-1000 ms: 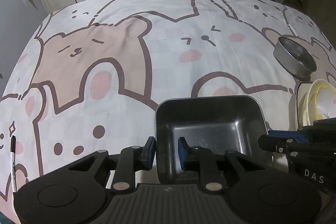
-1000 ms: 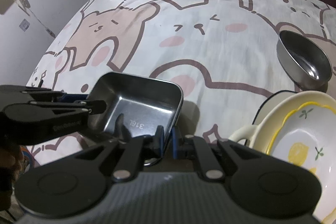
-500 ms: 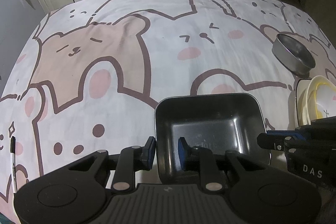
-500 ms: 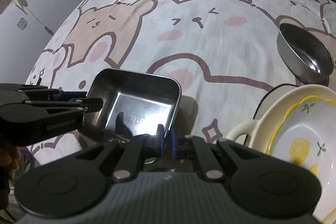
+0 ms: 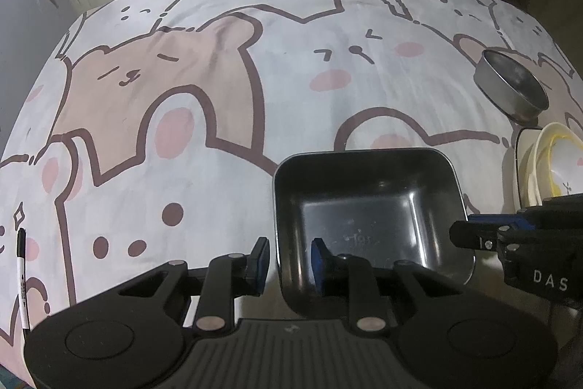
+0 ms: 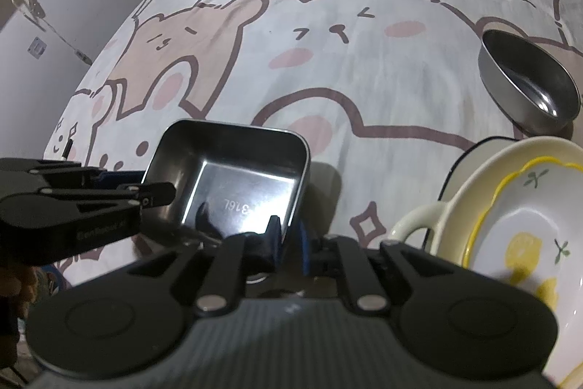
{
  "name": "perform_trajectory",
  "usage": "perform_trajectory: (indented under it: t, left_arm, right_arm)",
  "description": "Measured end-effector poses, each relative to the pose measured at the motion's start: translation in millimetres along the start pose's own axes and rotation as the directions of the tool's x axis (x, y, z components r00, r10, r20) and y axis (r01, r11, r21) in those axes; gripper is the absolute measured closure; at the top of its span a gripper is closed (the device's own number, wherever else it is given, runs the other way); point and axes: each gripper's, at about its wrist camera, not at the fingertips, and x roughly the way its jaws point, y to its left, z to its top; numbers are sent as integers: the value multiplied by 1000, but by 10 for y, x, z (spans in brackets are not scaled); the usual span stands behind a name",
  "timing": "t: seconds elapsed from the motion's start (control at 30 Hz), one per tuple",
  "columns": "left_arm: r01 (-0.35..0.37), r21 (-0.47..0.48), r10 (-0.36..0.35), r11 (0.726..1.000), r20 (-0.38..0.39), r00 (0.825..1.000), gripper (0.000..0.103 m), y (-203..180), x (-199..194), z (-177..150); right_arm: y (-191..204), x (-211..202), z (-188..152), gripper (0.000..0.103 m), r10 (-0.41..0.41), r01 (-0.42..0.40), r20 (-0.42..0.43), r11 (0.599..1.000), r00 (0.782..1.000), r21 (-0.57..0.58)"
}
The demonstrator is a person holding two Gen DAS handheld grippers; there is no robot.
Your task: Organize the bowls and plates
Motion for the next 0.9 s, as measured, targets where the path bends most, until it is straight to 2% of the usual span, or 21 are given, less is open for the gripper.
perform_trajectory:
  t: [0.2, 0.47, 0.57, 0.67, 0.77, 0.9]
  left_arm:
    - [3, -1, -3, 1000, 0, 1000, 61, 21, -9, -16]
    - [13, 0, -13, 1000, 8, 1000, 26, 44, -22, -31]
    - [15, -3, -14, 1000, 9, 1000, 18, 62, -25, -38]
    - [1, -4, -1, 1000, 8, 1000, 11, 79, -23, -45]
    - [-9, 5, 9, 1000, 19, 1000, 3, 80, -41, -44]
    - [-15, 17, 14, 1000, 63, 998, 0, 86, -124, -16]
  right_arm:
    - [-29, 22, 2, 78, -2, 2, -2, 1000, 1000, 15]
    - [9, -8, -4, 56, 7, -7, 22, 1000, 1000, 8]
    - [30, -25, 2, 44, -2, 2, 37, 1000, 999, -1]
    - [50, -37, 11, 38, -3, 4, 47, 1000, 999, -15]
    - [92, -67, -3, 24, 2, 1, 63, 999, 998, -46]
    - [101, -152, 1, 10, 3, 5, 105, 997, 994, -74]
